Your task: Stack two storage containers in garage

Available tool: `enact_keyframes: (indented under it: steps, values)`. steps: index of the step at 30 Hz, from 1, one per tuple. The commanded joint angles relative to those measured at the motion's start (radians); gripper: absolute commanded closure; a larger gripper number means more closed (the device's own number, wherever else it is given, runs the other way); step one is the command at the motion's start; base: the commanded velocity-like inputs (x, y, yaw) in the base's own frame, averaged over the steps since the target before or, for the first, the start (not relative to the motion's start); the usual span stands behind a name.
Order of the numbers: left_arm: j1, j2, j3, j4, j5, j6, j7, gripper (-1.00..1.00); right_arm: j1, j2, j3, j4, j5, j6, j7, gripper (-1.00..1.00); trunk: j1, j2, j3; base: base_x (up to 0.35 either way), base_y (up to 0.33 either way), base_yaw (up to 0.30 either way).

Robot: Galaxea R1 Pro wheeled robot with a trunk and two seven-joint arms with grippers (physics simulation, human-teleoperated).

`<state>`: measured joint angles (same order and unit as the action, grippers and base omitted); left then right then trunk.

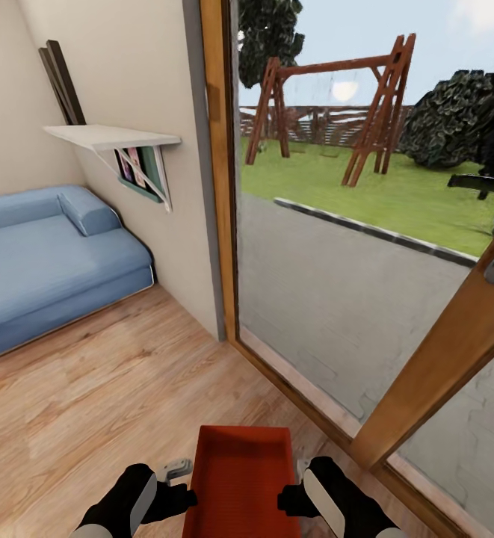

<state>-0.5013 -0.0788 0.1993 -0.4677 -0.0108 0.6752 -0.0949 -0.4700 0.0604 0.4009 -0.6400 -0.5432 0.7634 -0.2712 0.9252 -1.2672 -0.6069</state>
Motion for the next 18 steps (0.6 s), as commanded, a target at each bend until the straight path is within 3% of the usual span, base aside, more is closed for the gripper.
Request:
enact_keyframes:
  steps: [1, 18]
  values:
    - [0.000, -0.001, 0.006, -0.002, -0.001, 0.006, -0.003, -1.00, -0.001, -0.001, 0.004, -0.001, -0.011, 0.002, -0.010, -1.00, 0.004, -0.008, -0.004, 0.000, 0.000, 0.000]
    - [0.000, -0.001, 0.006, -0.002, -0.002, 0.006, -0.003, -1.00, -0.001, -0.001, 0.004, -0.001, -0.011, 0.002, -0.010, -1.00, 0.069, -0.127, -0.057, 0.000, 0.000, 0.000]
